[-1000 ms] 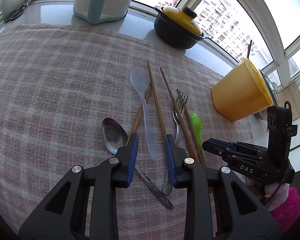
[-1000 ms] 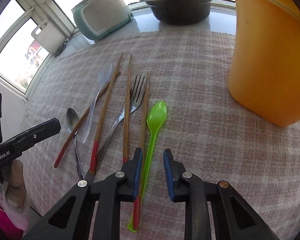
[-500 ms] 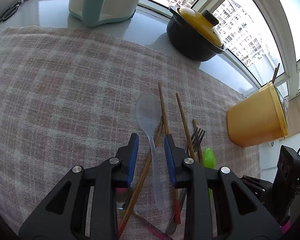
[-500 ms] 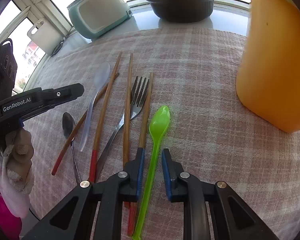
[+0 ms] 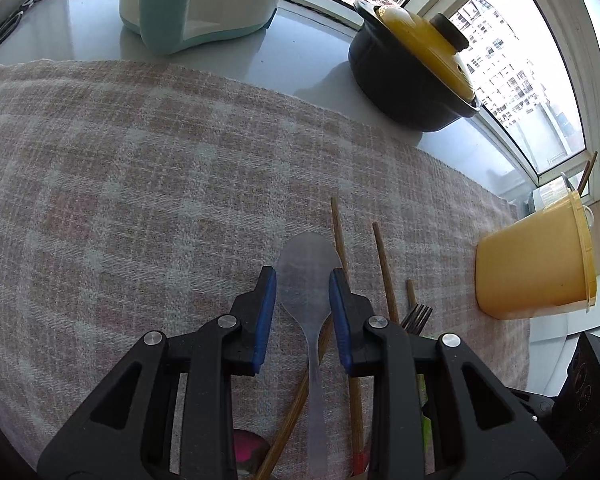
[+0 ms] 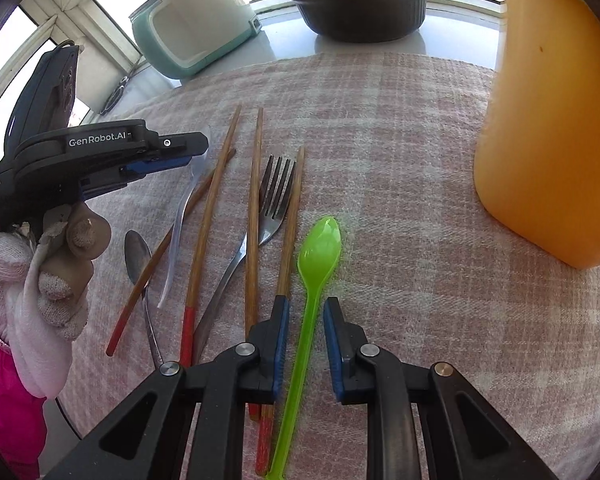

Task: Organize utensils
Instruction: 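Close the right gripper on the green plastic spoon handle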

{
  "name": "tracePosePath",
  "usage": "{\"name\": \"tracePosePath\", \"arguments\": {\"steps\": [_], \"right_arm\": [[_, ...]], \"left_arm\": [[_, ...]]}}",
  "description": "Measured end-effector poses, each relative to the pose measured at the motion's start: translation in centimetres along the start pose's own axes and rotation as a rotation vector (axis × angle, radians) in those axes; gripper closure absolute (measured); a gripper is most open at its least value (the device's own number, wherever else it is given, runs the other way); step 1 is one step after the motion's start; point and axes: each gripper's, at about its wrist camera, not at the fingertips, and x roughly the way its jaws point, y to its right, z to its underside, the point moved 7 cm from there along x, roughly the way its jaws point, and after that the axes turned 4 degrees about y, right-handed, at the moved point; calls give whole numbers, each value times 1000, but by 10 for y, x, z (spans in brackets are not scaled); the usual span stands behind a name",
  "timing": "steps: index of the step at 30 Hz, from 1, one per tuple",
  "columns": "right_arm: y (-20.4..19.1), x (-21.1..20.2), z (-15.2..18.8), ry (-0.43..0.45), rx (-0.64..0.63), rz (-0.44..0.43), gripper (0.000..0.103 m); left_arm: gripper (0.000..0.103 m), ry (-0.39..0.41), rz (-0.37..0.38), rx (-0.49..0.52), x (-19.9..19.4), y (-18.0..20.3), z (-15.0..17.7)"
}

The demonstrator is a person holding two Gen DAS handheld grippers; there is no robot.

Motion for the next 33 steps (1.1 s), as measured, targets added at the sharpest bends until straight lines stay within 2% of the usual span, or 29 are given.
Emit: {"name": "tracePosePath", "arguments": {"steps": [7, 13, 14, 17, 23, 24, 29, 33], "right_arm": [[-3, 2, -1, -9, -2, -14, 83], [-3, 3, -2, -28, -54, 46, 85], [0, 3, -1, -38, -63, 63, 90], [3, 1, 0, -45, -63, 59, 91], [0, -1, 2, -42, -36, 34, 84], [-1, -1, 2, -42, -34, 30, 83], [-1, -1, 4, -44, -39, 34, 83], [0, -1, 5, -45, -40, 37, 83]], "left_arm": [[77, -17, 15, 38, -1, 3, 9], [77, -31, 14, 63, -5, 2, 14], [77, -32, 9, 77, -5, 2, 16], [77, -42, 4, 113, -6, 6, 21], [77, -41, -30, 186, -8, 12, 30], [81, -37, -37, 188, -8, 12, 30], [87, -37, -46, 195, -10, 6, 30], [94, -35, -96, 235, -12, 3, 32]]}}
